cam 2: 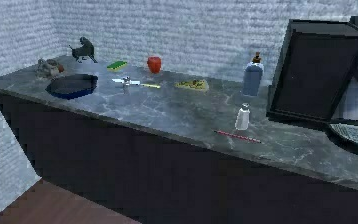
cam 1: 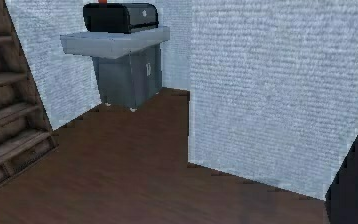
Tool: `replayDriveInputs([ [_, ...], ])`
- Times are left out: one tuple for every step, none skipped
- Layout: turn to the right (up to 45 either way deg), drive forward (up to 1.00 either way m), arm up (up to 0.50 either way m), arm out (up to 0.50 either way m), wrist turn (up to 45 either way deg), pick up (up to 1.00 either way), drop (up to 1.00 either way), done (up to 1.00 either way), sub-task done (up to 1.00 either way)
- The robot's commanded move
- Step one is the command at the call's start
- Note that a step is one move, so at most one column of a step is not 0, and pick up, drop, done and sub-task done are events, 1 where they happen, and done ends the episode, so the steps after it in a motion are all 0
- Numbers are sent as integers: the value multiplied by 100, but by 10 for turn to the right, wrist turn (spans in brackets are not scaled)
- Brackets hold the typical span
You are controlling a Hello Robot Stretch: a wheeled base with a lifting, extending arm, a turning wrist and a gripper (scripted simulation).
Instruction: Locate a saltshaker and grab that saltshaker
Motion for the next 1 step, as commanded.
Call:
replayDriveInputs([
  [-90,0,0,0,0,0,0,0,0],
])
